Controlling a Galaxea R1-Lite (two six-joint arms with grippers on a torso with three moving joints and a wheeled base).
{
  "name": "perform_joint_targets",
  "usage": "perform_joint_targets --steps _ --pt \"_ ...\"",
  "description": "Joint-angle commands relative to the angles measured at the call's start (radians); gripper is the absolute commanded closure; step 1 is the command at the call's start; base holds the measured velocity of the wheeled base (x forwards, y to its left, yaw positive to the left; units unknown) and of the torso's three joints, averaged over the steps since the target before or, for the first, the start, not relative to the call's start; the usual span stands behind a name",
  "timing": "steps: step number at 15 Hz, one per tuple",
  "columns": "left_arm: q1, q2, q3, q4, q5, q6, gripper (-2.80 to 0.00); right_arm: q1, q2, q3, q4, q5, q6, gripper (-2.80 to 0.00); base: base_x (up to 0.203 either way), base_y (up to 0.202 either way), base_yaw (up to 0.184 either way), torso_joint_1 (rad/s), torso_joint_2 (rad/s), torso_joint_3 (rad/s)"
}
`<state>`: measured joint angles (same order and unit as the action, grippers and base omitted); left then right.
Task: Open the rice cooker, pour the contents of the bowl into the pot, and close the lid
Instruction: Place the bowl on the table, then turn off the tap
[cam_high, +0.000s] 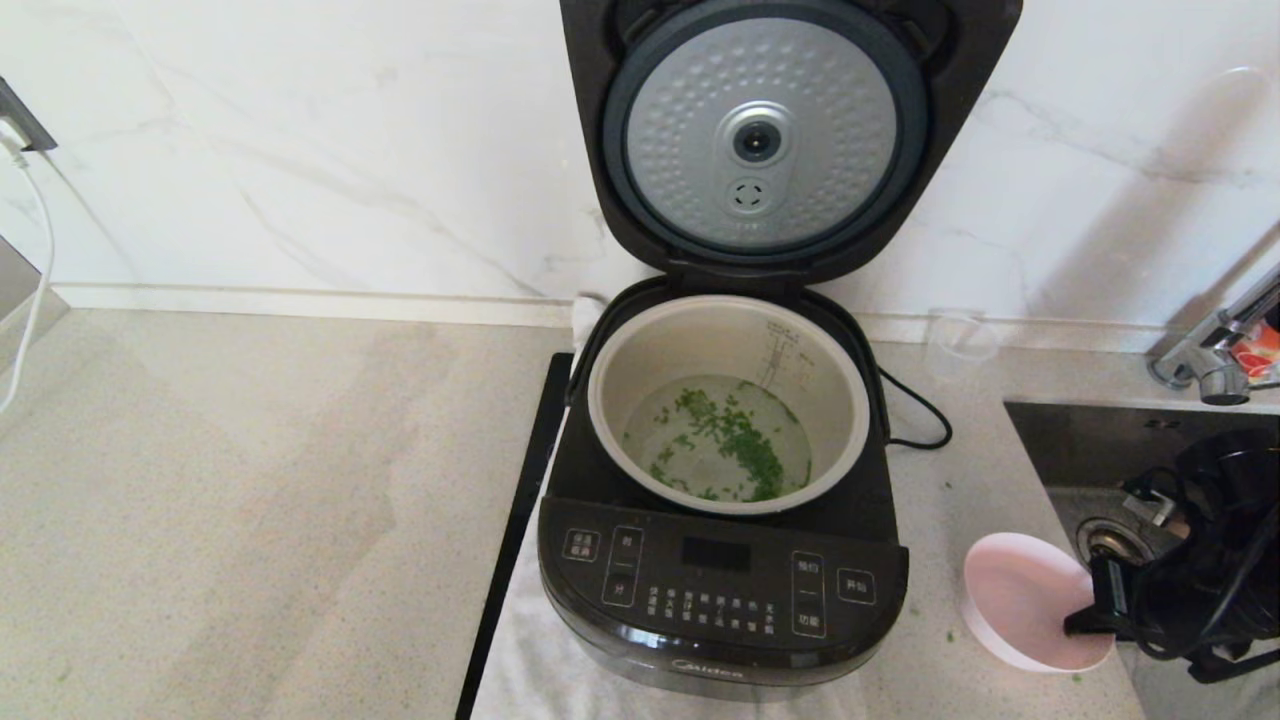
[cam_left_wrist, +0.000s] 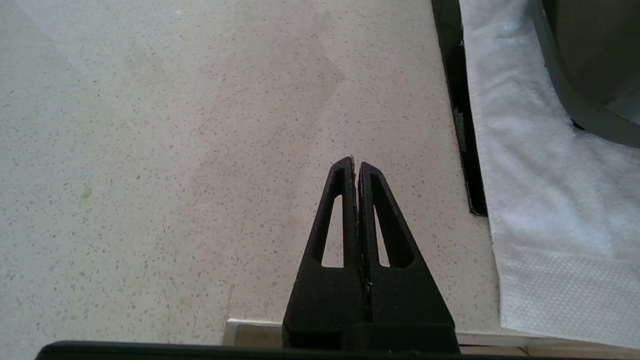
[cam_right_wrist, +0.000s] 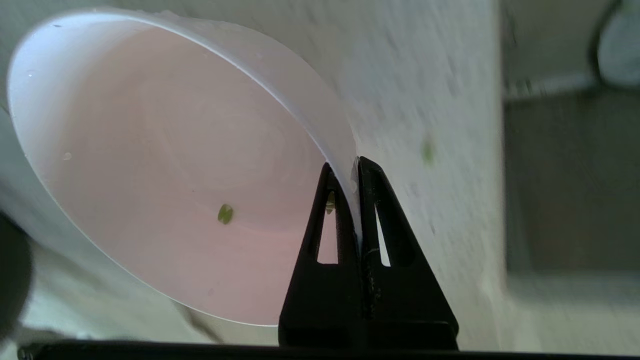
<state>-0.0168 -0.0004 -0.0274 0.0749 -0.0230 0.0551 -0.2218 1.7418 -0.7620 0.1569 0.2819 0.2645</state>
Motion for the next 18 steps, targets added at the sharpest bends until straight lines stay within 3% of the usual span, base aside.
perform_joint_targets --steps 1,2,8,11,12,14,18 --pt "0.000 -0.001 0.000 0.000 0.000 0.000 0.00 0.013 0.026 0.000 -0.030 0.000 0.012 0.00 0.000 0.000 0.000 0.000 0.00 0.000" --pt "0.000 -0.001 0.000 0.000 0.000 0.000 0.00 0.018 0.031 -0.002 -0.031 0.000 0.012 -2.80 0.000 0.000 0.000 0.000 0.00 0.000" --pt "0.000 0.000 0.000 0.000 0.000 0.000 0.00 0.008 -0.067 -0.020 -0.032 0.000 0.041 -2.80 0.000 0.000 0.000 0.000 0.00 0.000" --pt "0.000 0.000 0.000 0.000 0.000 0.000 0.00 -0.056 -0.198 -0.079 -0.019 -0.006 0.070 -2.80 0.000 0.000 0.000 0.000 0.00 0.000" --pt "0.000 -0.001 0.000 0.000 0.000 0.000 0.00 -0.087 -0.229 -0.102 -0.007 -0.009 0.067 0.00 0.000 0.000 0.000 0.000 0.00 0.000" --pt "0.000 -0.001 0.000 0.000 0.000 0.000 0.00 -0.131 -0.243 -0.153 0.009 -0.054 0.071 0.00 0.000 0.000 0.000 0.000 0.00 0.000" --pt "0.000 -0.001 0.000 0.000 0.000 0.000 0.00 -0.151 -0.156 -0.170 -0.050 -0.273 0.070 0.00 0.000 0.000 0.000 0.000 0.00 0.000"
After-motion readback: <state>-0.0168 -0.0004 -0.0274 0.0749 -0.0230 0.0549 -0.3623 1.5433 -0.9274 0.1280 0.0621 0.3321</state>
